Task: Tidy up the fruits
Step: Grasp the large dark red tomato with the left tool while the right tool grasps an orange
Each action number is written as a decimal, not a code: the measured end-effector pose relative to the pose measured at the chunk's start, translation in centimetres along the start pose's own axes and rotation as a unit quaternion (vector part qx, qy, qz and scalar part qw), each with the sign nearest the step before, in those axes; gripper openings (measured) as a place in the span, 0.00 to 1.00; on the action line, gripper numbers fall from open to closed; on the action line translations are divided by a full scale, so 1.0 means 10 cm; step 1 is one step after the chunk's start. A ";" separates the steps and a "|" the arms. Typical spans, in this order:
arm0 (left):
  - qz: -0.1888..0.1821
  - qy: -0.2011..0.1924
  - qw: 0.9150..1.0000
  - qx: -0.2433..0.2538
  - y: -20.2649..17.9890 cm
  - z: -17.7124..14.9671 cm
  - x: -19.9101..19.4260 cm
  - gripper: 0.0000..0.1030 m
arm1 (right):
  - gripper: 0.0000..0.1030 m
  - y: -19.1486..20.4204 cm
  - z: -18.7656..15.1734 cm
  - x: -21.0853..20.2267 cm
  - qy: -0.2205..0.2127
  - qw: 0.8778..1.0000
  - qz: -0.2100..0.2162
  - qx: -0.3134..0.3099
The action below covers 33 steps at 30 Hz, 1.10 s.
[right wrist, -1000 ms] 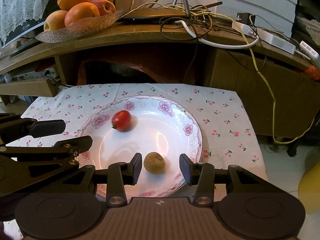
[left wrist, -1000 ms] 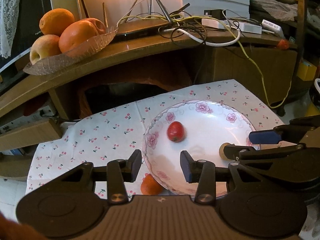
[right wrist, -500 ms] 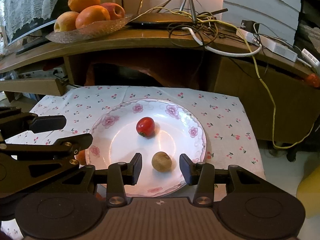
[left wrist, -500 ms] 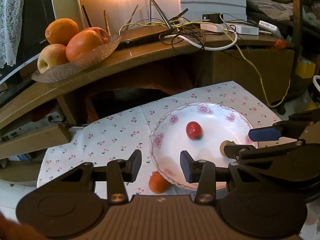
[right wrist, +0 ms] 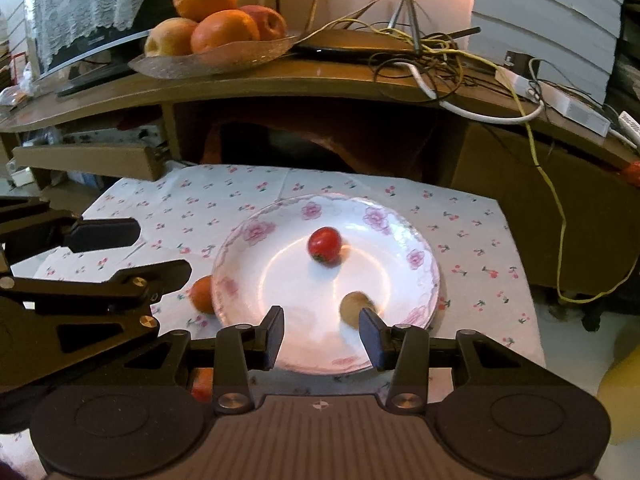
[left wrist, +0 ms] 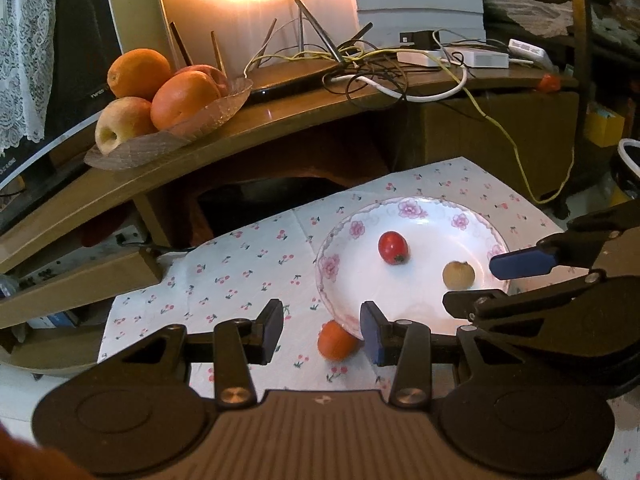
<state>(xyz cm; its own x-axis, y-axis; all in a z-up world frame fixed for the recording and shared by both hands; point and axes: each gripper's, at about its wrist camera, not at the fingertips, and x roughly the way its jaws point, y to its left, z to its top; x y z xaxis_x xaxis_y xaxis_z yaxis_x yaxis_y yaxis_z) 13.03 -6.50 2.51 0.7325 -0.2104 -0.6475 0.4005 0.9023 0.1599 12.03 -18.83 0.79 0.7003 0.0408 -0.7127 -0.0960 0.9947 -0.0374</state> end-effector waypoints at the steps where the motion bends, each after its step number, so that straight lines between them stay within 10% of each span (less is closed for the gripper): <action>1: -0.001 0.000 1.000 0.002 0.01 -0.03 -0.03 0.46 | 0.42 0.02 -0.01 -0.02 0.001 1.000 0.003 -0.004; 33: -0.073 0.064 0.995 0.027 0.30 -0.93 -0.18 0.51 | 0.46 0.60 -0.61 -0.04 0.094 0.983 0.119 -0.104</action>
<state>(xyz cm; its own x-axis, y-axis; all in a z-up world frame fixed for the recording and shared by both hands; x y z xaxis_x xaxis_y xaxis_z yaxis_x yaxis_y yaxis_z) 7.82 0.09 -2.81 0.5889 -0.2856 -0.7561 0.5295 0.8431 0.0939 6.89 -13.50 -3.46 0.4999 0.2323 -0.8344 -0.3971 0.9176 0.0176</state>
